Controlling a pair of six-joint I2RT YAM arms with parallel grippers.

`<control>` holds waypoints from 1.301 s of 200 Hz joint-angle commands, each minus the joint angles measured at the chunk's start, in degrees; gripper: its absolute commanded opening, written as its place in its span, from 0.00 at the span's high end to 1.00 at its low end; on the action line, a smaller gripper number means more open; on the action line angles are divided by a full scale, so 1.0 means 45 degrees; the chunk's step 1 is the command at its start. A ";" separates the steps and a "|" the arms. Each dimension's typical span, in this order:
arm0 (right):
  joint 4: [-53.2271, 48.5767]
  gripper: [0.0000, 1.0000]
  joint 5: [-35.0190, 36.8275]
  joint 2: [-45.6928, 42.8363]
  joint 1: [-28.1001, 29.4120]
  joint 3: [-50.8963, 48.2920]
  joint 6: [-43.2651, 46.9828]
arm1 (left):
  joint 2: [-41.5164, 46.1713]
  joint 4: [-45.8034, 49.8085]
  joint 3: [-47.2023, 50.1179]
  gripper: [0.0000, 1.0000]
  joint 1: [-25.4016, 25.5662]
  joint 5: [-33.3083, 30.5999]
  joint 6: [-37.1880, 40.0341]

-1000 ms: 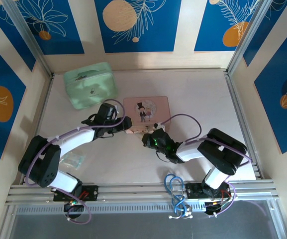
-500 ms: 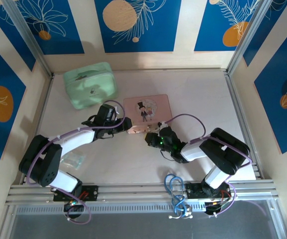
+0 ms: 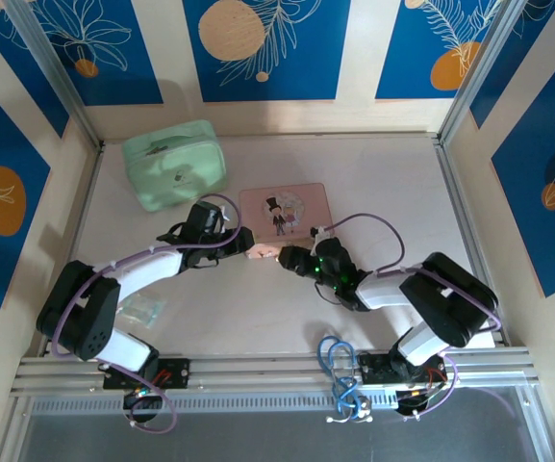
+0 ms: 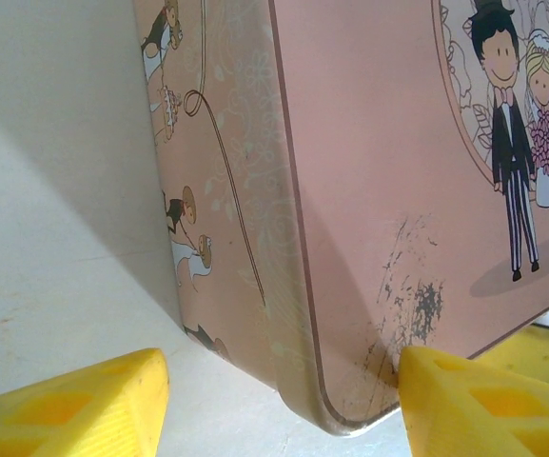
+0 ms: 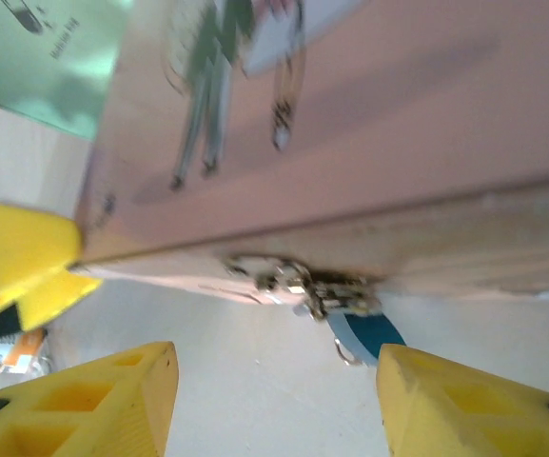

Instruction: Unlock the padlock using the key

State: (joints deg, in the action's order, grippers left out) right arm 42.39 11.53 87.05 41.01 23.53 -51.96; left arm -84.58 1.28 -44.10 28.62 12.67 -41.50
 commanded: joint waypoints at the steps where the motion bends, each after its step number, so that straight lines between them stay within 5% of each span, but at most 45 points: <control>1: -0.0301 0.43 -0.0065 -0.0590 -0.0221 -0.0344 0.0579 | -0.0215 0.0524 -0.0123 0.36 -0.0208 0.0111 0.0295; 73: -0.0606 0.46 -0.0018 0.1092 0.0048 0.0533 0.1230 | -0.0214 0.0822 -0.0318 0.38 -0.0203 -0.0036 0.0353; 156: -0.1973 0.54 0.2391 0.2788 0.1285 0.2518 0.1073 | -0.0271 0.0886 -0.0303 0.39 -0.0208 -0.0081 0.0353; 198: -0.2301 0.80 0.2713 0.2567 0.1466 0.2227 0.0605 | -0.0275 0.0828 -0.0279 0.39 -0.0208 -0.0117 0.0372; 260: -0.2514 1.00 0.2770 0.2196 0.1503 0.2056 0.0469 | -0.0366 0.0750 -0.0181 0.40 -0.0208 -0.0244 0.0338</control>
State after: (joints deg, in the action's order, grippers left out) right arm 33.15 23.64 98.43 47.20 33.65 -49.52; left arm -84.73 2.07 -44.75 27.97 12.01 -41.47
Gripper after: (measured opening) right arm 0.112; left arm 0.603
